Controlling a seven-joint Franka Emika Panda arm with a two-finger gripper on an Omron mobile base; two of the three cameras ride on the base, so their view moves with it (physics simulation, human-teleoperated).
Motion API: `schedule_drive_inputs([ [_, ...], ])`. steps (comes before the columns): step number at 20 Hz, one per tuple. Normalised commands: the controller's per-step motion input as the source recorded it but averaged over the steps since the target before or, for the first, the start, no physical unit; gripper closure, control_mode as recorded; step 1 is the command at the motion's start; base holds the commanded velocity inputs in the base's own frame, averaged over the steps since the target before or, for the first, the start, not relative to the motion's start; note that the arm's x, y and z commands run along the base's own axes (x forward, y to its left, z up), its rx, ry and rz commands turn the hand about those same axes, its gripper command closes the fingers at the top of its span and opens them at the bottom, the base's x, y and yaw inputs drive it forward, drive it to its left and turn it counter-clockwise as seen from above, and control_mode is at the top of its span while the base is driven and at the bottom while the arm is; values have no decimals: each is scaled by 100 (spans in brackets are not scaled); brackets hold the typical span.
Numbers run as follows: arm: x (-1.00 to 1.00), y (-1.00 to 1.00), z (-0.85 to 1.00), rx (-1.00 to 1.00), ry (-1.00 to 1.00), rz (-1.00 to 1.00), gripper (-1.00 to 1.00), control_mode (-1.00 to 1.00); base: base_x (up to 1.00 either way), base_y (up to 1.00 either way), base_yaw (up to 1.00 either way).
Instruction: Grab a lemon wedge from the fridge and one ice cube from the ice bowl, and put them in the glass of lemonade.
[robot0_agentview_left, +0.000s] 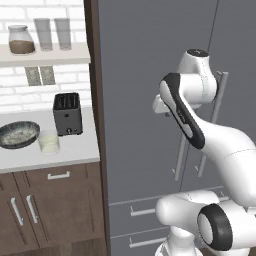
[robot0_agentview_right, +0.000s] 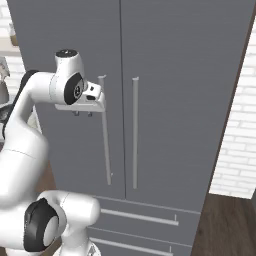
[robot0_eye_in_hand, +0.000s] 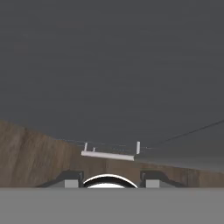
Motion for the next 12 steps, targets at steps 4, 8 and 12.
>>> schedule_drive_inputs([
  [4, -30, 0, -4, 3, -2, -2, -100, -100, 0, 0, 0],
  [8, -89, 0, -9, 8, -18, -9, -100, -100, 0, 0, 0],
  [12, -66, 1, -6, 0, -16, -6, -100, -100, 0, 0, 0],
])
